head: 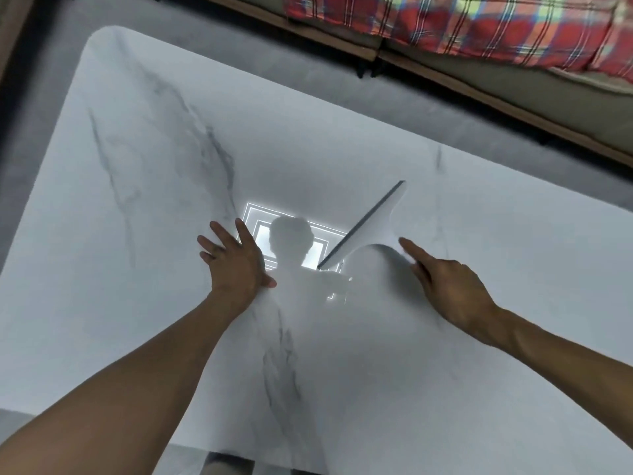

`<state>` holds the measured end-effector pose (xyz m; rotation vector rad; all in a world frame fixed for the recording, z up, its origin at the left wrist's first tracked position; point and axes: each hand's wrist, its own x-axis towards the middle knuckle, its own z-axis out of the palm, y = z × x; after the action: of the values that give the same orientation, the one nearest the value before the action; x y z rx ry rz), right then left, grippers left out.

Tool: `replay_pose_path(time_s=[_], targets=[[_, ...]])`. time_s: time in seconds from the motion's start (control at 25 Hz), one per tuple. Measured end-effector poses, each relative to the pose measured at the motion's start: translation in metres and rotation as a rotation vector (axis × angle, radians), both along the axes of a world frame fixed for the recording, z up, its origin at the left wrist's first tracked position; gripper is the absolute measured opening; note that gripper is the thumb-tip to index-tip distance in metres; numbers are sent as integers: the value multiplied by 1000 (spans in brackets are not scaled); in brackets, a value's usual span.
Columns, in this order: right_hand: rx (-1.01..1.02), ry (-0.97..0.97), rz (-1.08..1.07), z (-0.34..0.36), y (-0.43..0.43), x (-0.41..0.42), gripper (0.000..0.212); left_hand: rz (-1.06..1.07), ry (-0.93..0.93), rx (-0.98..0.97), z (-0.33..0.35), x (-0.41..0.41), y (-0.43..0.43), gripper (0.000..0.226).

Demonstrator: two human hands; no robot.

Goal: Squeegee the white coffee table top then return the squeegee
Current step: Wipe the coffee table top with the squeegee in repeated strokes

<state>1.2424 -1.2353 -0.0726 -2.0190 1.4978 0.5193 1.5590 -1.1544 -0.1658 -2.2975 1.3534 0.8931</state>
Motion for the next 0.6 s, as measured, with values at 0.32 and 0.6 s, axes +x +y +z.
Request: replay_pose_path(time_s=[0.32,0.6], targets=[[-170,-237,-303,-19,-107,53,46,19,-10,-16,-6,-1,3,140],[-156,-156,-281,-34,-40,28,48,19,-23,-43,-17,-1,6,144]])
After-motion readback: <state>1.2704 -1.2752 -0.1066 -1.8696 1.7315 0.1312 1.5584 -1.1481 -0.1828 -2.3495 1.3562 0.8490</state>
